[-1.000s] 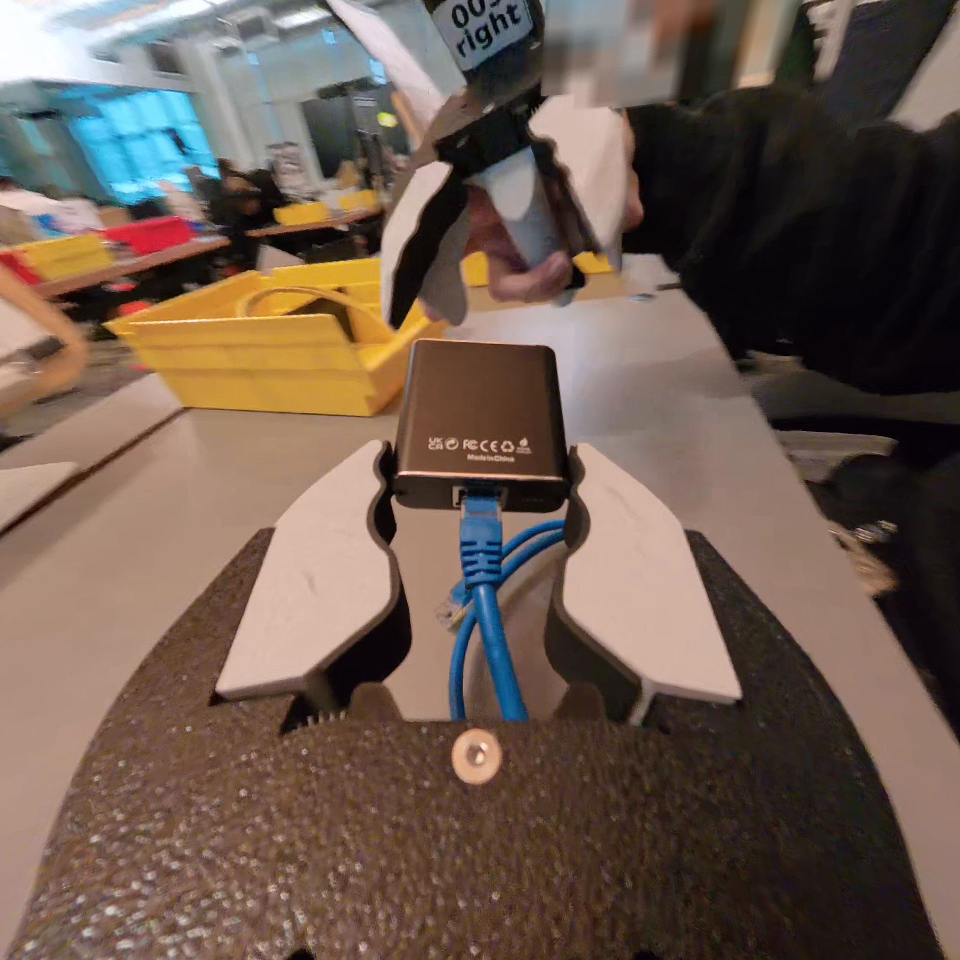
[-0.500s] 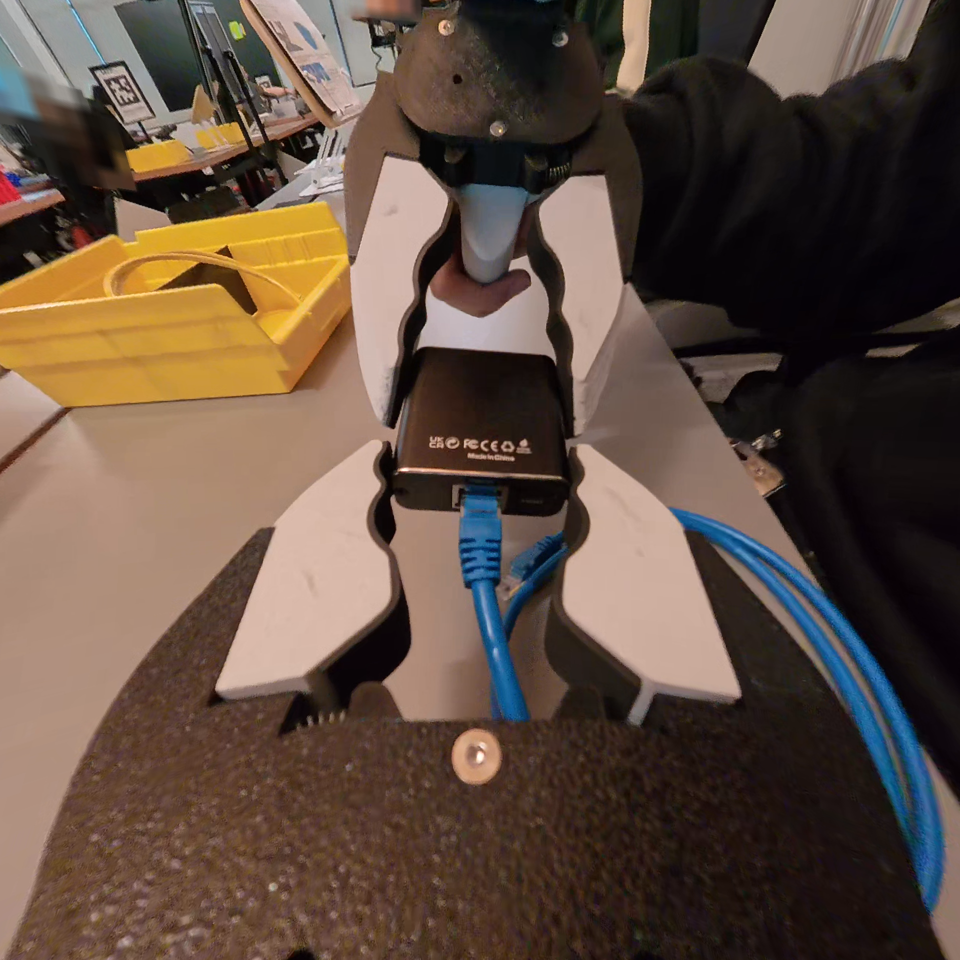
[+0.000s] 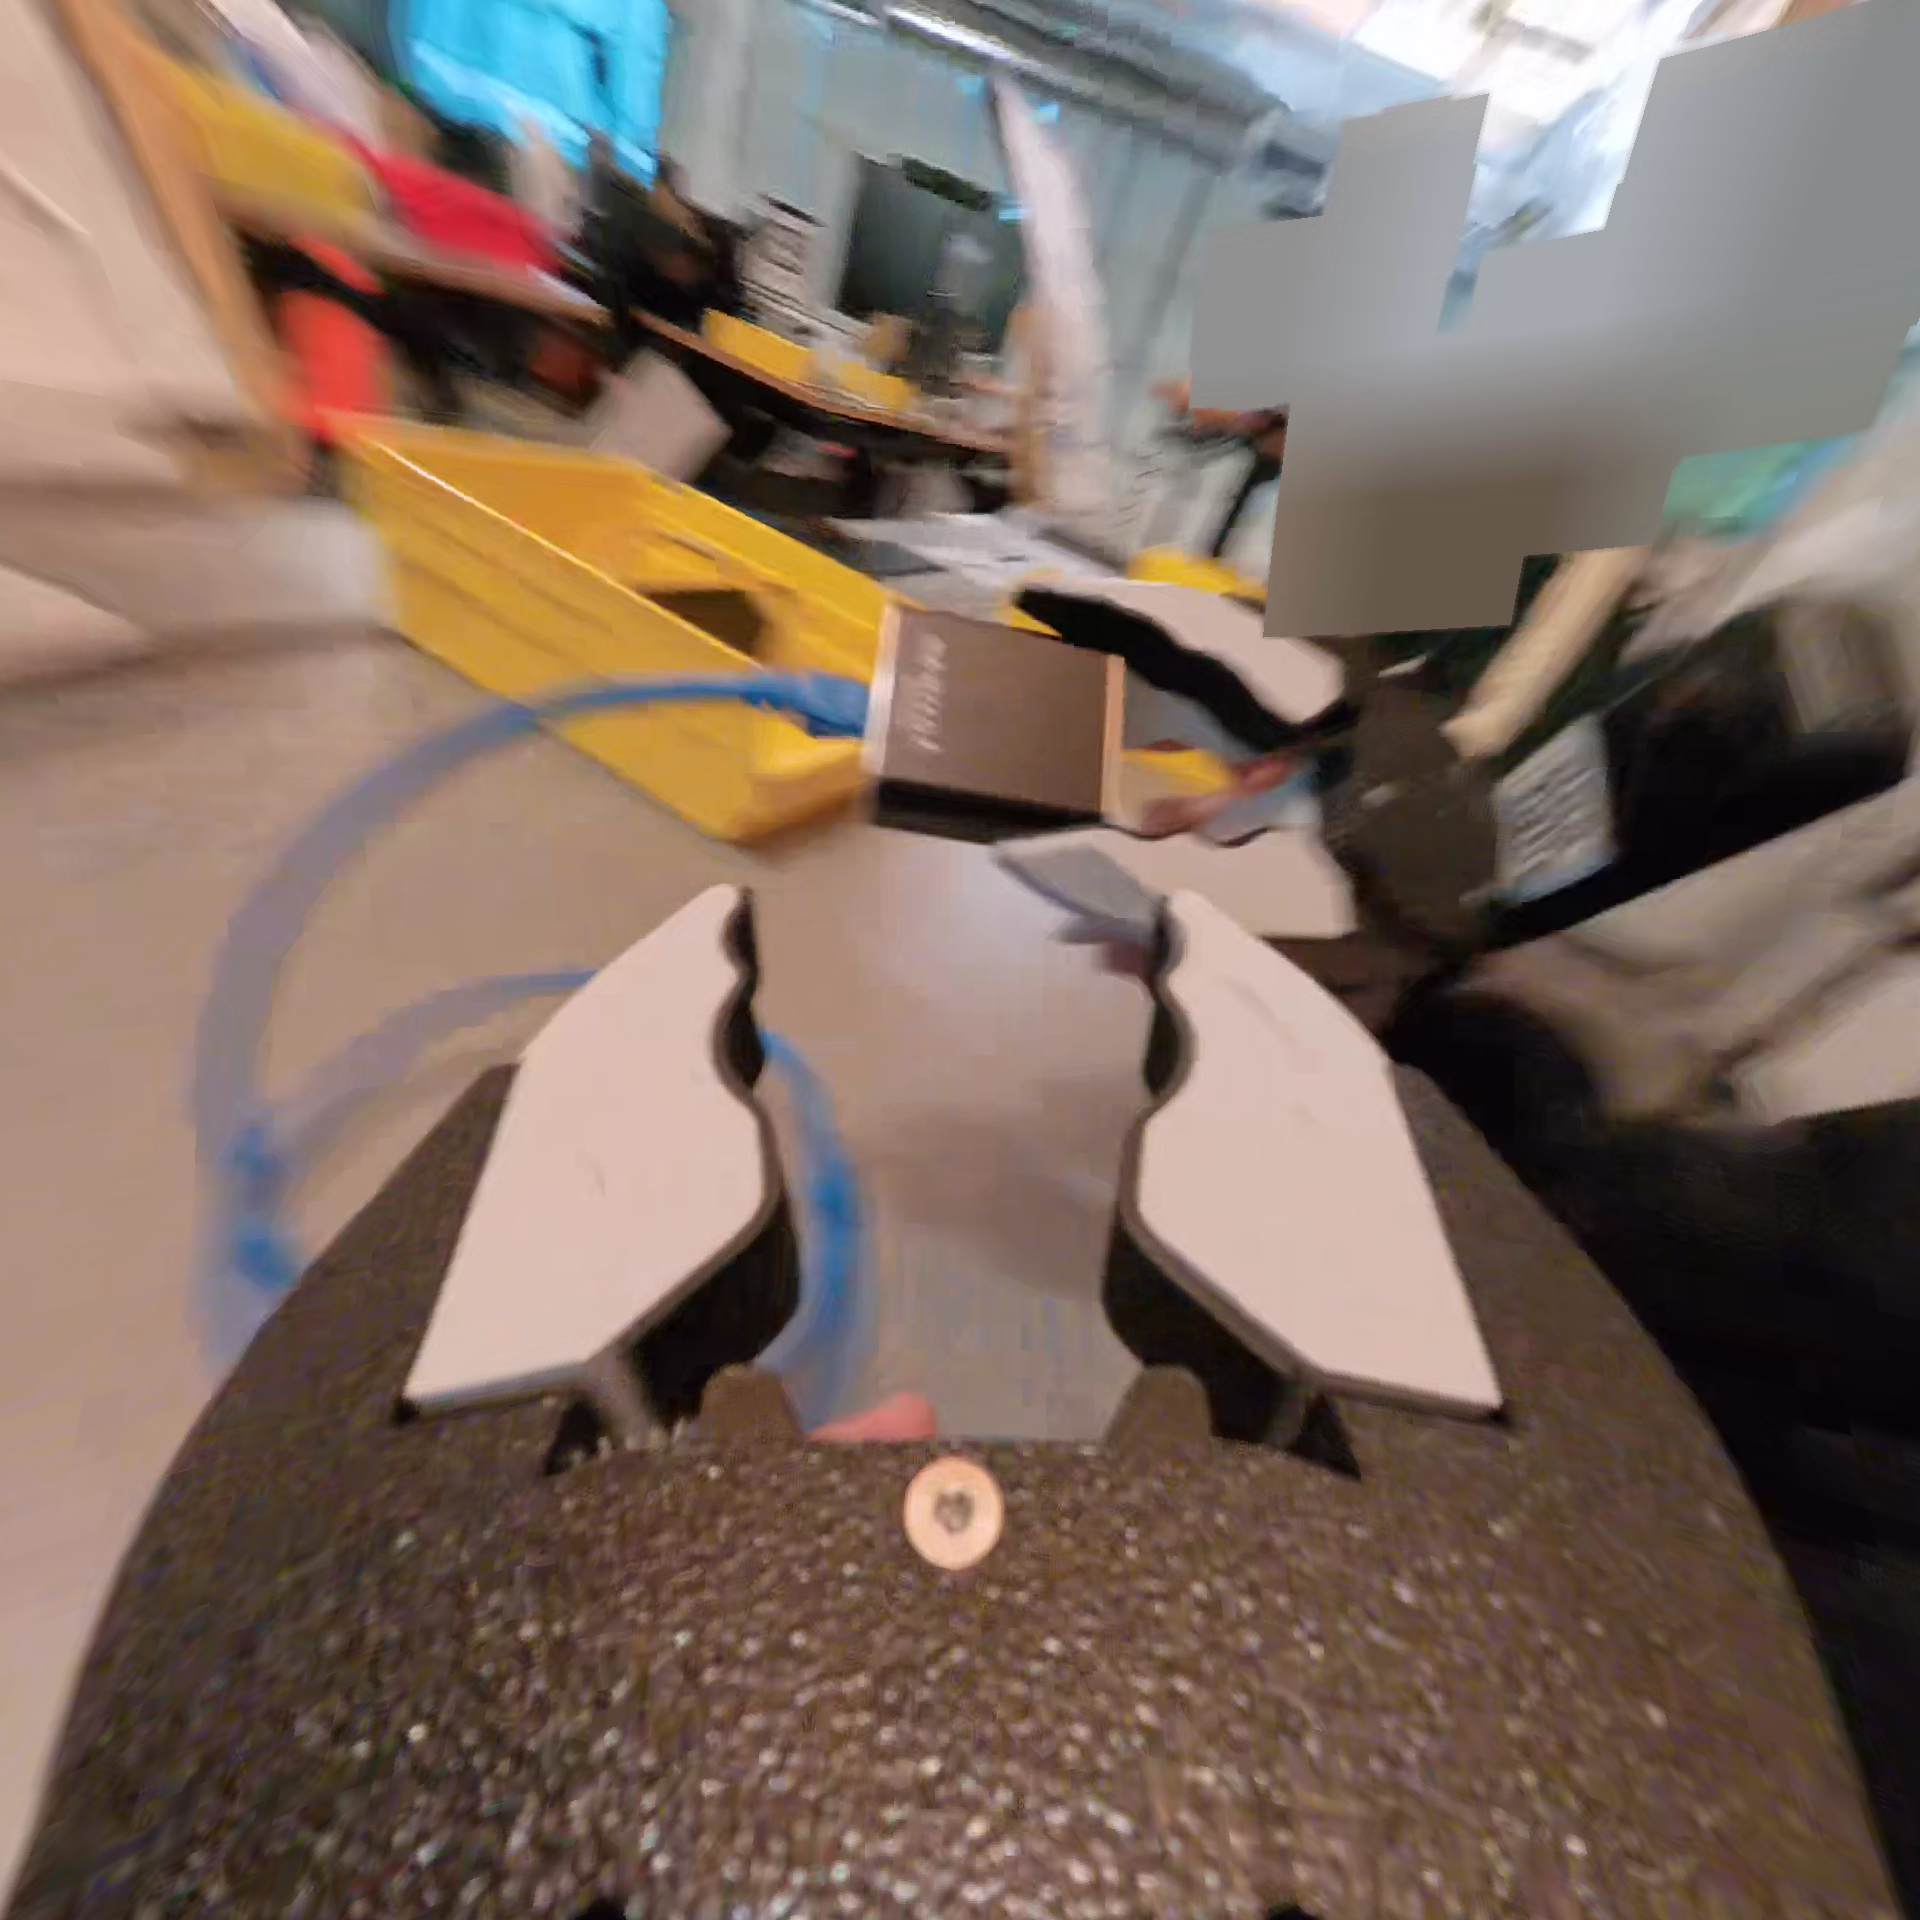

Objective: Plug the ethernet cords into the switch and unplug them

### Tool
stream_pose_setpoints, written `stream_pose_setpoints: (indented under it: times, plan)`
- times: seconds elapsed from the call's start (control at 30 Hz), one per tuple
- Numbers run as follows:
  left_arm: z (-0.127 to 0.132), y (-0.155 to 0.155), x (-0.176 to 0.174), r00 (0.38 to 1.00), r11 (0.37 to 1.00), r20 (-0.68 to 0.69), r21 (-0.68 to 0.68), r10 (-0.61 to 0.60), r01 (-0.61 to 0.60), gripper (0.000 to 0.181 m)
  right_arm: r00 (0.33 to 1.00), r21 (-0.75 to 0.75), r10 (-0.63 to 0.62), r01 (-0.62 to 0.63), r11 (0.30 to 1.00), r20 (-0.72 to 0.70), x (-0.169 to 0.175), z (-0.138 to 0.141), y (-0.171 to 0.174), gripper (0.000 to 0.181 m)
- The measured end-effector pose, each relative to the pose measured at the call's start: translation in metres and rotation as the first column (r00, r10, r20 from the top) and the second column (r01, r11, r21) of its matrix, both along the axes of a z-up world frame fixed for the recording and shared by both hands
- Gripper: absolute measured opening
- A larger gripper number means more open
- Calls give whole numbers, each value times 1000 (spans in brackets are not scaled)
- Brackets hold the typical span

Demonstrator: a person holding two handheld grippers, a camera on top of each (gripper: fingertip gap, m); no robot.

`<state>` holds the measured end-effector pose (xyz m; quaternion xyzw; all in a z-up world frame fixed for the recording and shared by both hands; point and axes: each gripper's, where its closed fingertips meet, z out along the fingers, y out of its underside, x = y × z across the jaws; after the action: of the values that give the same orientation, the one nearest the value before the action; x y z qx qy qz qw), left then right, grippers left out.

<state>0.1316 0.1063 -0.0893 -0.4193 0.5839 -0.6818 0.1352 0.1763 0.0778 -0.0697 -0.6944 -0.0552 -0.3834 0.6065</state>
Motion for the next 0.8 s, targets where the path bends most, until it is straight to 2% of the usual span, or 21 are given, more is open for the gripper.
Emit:
stream_pose_setpoints:
  times: [0.03,0.1,0.13,0.23,0.3,0.37,0.4,0.47,0.5,0.53,0.63,0.7,0.77,0.8]
  plan:
    - [-3,-14,0,994,987,-68,-141,-91,81,84,1000,37,-12,11,999,25,-4,5,0,62]
    - [-6,-30,1,959,902,-135,-392,-250,180,80,999,105,3,-9,994,53,-16,10,2,62]
    - [-5,-34,0,937,834,-134,-509,-323,214,76,997,111,18,-26,993,72,-23,9,4,62]
    - [-3,-37,0,869,603,-93,-755,-487,258,57,991,122,73,-87,989,115,-43,3,8,62]
    - [-1,-40,-3,834,490,-30,-821,-550,294,35,991,102,88,-98,990,100,-47,-6,11,62]
    - [-2,-42,-5,831,478,6,-815,-557,326,27,989,102,102,-113,988,107,-50,-11,12,62]
    - [-5,-43,-6,832,515,9,-782,-554,351,25,987,78,117,-126,989,114,-51,-14,11,62]
    - [-17,-45,-13,808,619,-49,-671,-586,408,25,964,-29,239,-238,971,115,-60,-23,10,67]
    - [-24,-45,-17,790,659,-93,-615,-606,433,25,959,-54,269,-265,963,89,-61,-22,7,79]
    - [-29,-43,-24,762,671,-119,-574,-636,470,25,954,-69,295,-292,954,49,-60,-20,3,86]
    - [-32,-34,-43,682,641,-144,-520,-717,564,25,896,-160,435,-443,882,-87,-70,-24,-6,88]
    - [-34,-32,-58,618,603,-156,-494,-770,626,25,849,-254,508,-528,811,-145,-81,-36,-7,84]
    - [-38,-33,-69,574,582,-178,-462,-800,669,25,823,-329,543,-566,756,-169,-89,-49,-4,84]
    - [-40,-34,-75,546,563,-183,-452,-818,692,25,805,-363,565,-588,723,-179,-95,-55,-2,77]
